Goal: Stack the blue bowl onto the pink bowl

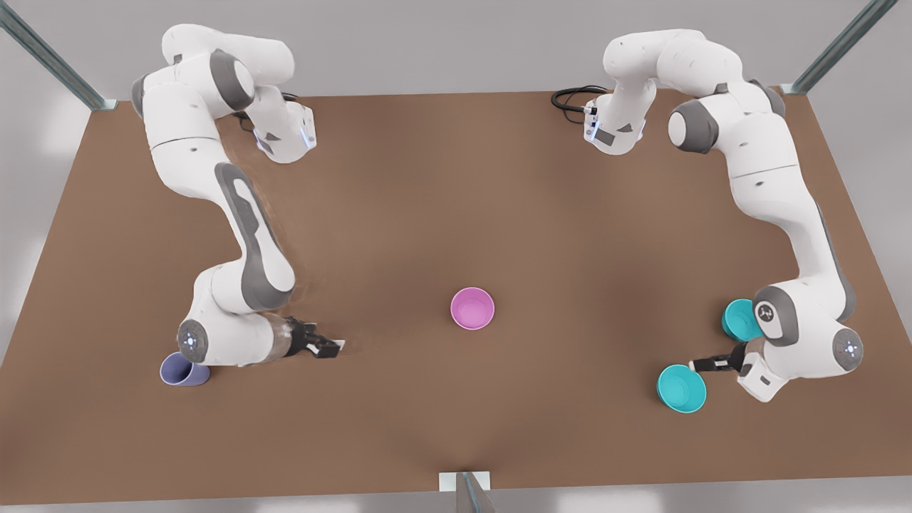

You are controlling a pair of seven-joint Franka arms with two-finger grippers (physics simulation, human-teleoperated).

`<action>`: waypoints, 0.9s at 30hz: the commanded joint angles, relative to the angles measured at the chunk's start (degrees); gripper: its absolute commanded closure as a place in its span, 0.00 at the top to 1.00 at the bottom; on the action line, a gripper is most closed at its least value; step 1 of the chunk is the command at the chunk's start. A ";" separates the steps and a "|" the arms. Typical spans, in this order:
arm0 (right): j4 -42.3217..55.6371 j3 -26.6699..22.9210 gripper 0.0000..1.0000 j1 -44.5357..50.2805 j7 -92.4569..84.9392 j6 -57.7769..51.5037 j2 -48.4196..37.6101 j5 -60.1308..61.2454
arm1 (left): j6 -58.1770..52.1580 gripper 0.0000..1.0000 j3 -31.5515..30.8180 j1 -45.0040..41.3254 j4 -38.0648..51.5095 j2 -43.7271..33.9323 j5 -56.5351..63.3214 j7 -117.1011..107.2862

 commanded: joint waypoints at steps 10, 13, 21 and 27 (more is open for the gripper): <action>9.02 -1.62 1.00 -6.32 -43.91 -39.53 -26.81 -27.00 | 14.66 1.00 -1.02 0.55 -2.78 4.01 -4.06 9.59; 3.30 -1.36 1.00 -6.14 -43.38 -35.74 -28.04 -27.53 | 14.48 0.73 -1.19 0.64 -2.78 4.80 -4.15 8.09; 1.46 -1.36 1.00 -6.49 -43.82 -35.04 -29.80 -26.92 | 13.96 0.21 -1.19 0.55 -2.69 5.15 -4.50 5.64; 1.54 -1.71 1.00 -6.49 -43.73 -35.30 -29.45 -26.48 | 3.95 0.21 -1.19 -4.37 -2.87 0.41 -3.80 -15.54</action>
